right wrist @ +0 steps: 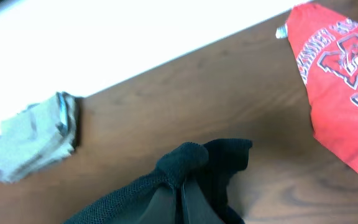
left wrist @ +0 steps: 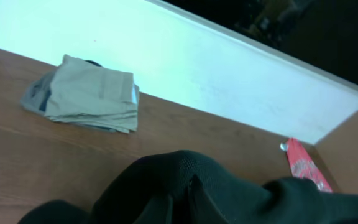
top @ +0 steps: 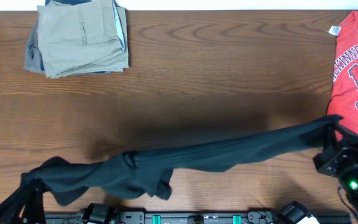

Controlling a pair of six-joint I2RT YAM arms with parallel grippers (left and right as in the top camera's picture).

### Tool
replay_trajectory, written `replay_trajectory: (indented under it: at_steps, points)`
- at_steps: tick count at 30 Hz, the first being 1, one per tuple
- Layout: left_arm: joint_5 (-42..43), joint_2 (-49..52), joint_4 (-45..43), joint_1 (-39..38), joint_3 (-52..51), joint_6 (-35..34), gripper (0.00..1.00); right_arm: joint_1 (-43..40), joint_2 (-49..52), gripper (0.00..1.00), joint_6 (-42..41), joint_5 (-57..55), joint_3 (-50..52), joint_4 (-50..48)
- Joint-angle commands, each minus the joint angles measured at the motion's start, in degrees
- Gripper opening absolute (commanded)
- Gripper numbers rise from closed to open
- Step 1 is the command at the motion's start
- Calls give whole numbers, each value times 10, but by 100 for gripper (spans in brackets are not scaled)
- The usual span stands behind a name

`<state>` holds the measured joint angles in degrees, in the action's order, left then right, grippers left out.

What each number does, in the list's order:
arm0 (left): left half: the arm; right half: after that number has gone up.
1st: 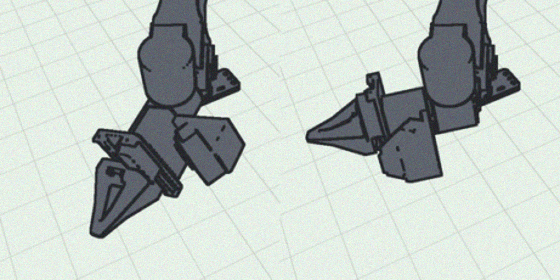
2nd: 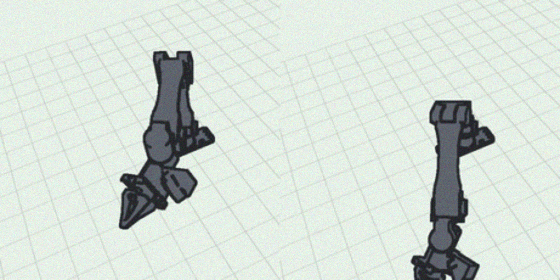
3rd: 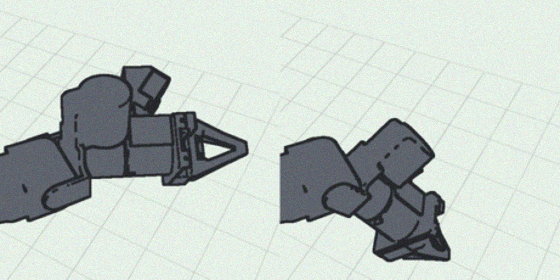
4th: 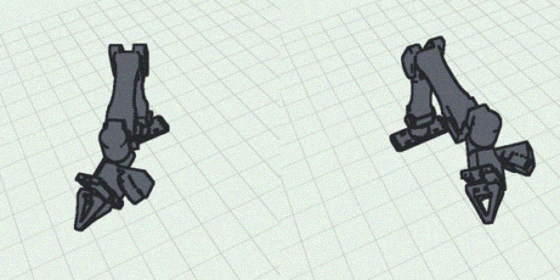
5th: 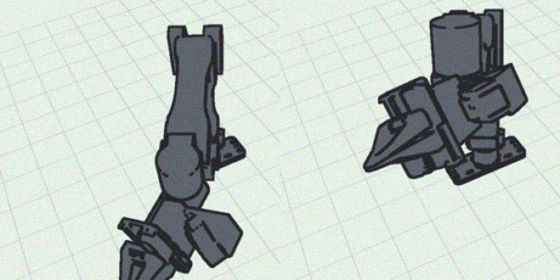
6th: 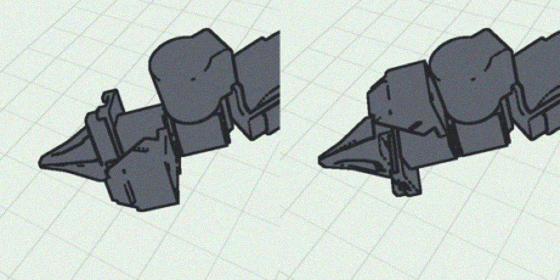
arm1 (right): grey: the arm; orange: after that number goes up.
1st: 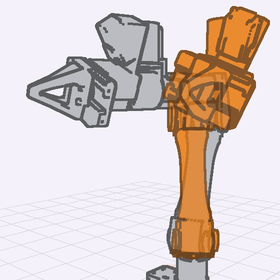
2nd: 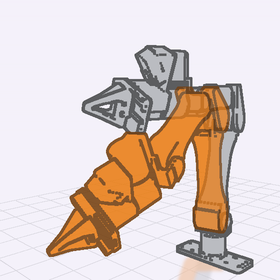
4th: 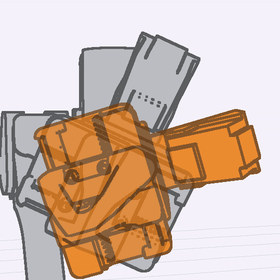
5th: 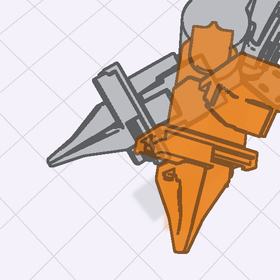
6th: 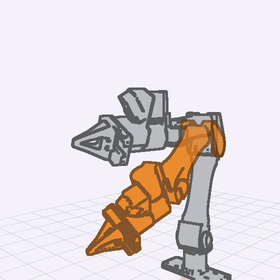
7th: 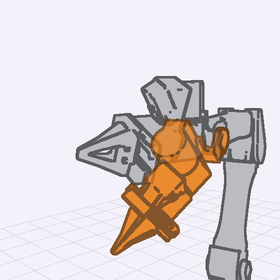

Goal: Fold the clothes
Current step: 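Lift the shirt with both grippers, stretch it, and lay it flat, then move both grippers to the shirt's top corners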

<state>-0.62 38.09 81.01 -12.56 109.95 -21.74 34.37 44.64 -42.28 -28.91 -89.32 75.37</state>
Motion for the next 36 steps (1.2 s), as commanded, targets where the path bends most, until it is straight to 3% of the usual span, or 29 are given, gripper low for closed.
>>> replay_trajectory:
  at_steps: [1,7,13,17,20,21,22,23,25,26,27,36]
  points:
    - [-60,21,-3,0,4,-22,6,4,-1,1,2,-57,-22,-6]
    - [-63,136,-18,0,4,-21,6,4,28,1,2,-89,-22,-34]
    - [-63,328,-63,0,4,-6,6,-9,118,1,2,-135,-21,-70]
    - [-63,454,-133,0,4,16,6,-74,193,1,29,-129,-21,-121]
    - [-63,541,-189,0,4,31,6,-148,263,1,84,-57,-21,-184]
    - [-63,570,-206,2,4,31,7,-172,284,5,103,-23,-21,-204]
    - [-63,591,-215,3,4,31,15,-191,301,14,120,6,-21,-221]
    - [-63,609,-221,5,4,33,31,-212,320,34,138,40,-21,-237]
    - [-63,643,-222,12,4,37,70,-249,354,81,162,99,-21,-256]
    - [-63,654,-217,16,4,37,88,-264,367,90,167,123,-22,-256]
    - [-63,664,-210,20,4,37,98,-276,376,99,167,139,-22,-253]
    - [-59,642,-131,32,4,37,98,-312,370,99,174,159,-22,-179]
